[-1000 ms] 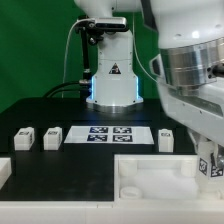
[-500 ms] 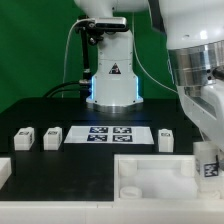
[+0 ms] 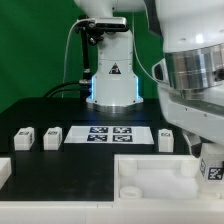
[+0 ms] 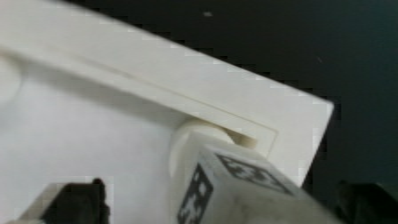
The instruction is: Assemble one leg
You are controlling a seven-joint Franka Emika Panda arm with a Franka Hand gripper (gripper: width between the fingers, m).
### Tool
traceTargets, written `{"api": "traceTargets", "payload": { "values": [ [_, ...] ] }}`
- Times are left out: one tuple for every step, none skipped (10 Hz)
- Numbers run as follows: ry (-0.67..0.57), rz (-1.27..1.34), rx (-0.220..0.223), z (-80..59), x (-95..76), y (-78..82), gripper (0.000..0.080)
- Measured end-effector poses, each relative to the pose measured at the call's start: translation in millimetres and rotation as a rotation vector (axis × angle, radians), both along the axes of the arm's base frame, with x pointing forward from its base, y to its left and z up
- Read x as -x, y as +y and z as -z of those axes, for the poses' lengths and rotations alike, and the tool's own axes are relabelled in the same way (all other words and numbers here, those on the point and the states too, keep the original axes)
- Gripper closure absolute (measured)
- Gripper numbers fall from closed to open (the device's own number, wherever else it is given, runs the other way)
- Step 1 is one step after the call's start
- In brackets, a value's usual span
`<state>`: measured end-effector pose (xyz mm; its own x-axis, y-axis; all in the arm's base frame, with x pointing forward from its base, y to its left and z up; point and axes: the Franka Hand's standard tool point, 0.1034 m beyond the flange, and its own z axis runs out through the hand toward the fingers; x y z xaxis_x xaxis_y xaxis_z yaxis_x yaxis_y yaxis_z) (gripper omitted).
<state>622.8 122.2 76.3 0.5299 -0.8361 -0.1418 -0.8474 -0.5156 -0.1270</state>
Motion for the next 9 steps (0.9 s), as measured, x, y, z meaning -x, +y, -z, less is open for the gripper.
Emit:
{"api": "traceTargets", "payload": {
  "values": [
    [-0.022, -0.121, 0.004, 0.5, 0.4, 0.1, 0.0152],
    [-0.046, -0.249, 0.008, 0.7, 0.4, -0.4, 0.0151],
    [-0.066, -0.383, 0.020, -0.1, 0.4, -1.0, 0.0151],
    [-0.085, -0.529, 0.040, -3.1, -0.9, -2.2, 0.0151],
    [-0.108, -0.713, 0.057, -4.7, -3.4, -5.3, 0.0151],
    [-0.130, -0.832, 0.063, -4.9, -4.8, -7.2, 0.0151],
    [-0.122, -0.770, 0.053, -4.7, -4.3, -5.2, 0.0151],
    [-0.118, -0.751, 0.053, -4.7, -4.2, -4.8, 0.0277],
    [-0.116, -0.734, 0.051, -4.7, -4.2, -4.6, 0.0413]
  ]
}}
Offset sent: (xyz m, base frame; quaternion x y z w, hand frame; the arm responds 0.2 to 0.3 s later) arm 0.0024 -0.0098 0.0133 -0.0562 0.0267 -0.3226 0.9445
